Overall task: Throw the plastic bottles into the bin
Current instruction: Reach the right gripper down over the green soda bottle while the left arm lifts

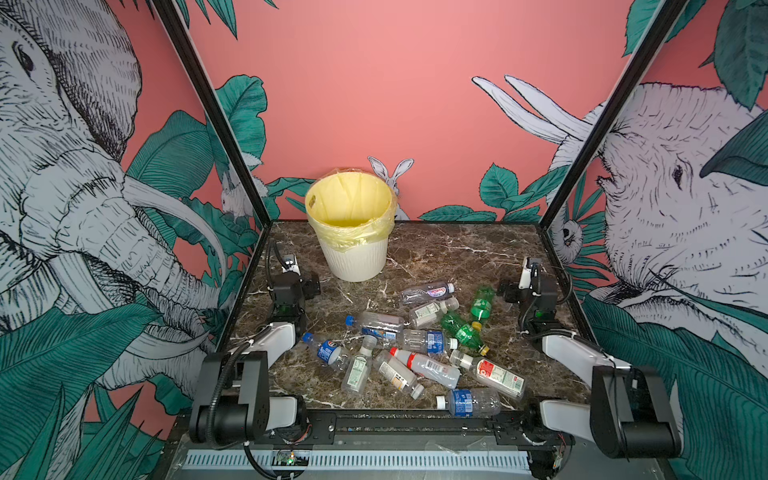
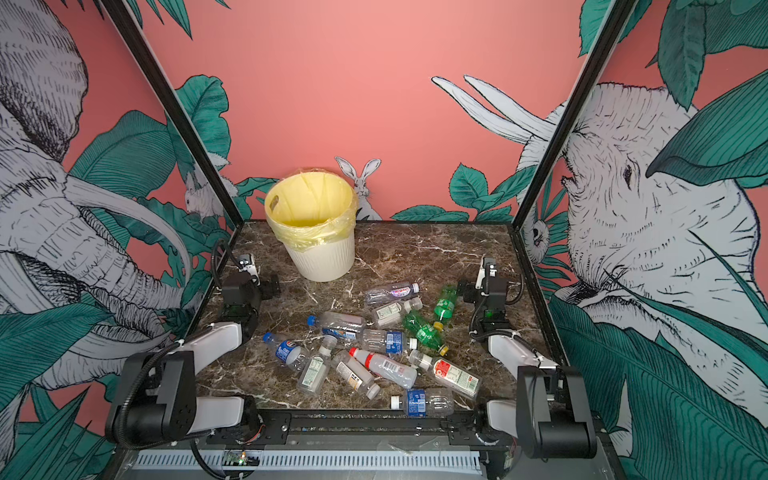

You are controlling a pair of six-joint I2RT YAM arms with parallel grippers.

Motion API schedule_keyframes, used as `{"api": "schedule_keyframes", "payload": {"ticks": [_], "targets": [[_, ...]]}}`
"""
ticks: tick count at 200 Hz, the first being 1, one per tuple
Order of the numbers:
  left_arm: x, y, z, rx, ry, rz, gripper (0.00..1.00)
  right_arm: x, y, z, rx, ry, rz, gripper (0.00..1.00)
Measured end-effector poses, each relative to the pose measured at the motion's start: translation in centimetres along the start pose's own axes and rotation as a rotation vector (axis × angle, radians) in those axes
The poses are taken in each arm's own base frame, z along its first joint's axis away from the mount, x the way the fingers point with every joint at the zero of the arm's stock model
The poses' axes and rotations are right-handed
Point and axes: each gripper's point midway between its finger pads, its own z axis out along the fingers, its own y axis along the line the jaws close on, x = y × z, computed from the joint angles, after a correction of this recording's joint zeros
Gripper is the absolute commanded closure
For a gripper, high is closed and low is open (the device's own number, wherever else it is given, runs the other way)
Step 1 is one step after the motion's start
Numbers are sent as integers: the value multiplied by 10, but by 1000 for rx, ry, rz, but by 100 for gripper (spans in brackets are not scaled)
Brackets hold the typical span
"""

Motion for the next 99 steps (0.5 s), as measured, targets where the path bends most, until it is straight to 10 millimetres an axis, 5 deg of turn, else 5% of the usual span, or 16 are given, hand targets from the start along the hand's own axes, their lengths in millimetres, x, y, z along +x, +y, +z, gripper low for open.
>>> {"api": "schedule_keyframes", "payload": {"ticks": [44,99], "targets": [[-18,9,-19,-32,23,-163,0,-14,6,0,-8,120,129,1],[-32,9,-45,-19,124,-294,1,3,26,-17,-25,352,230,1]]}}
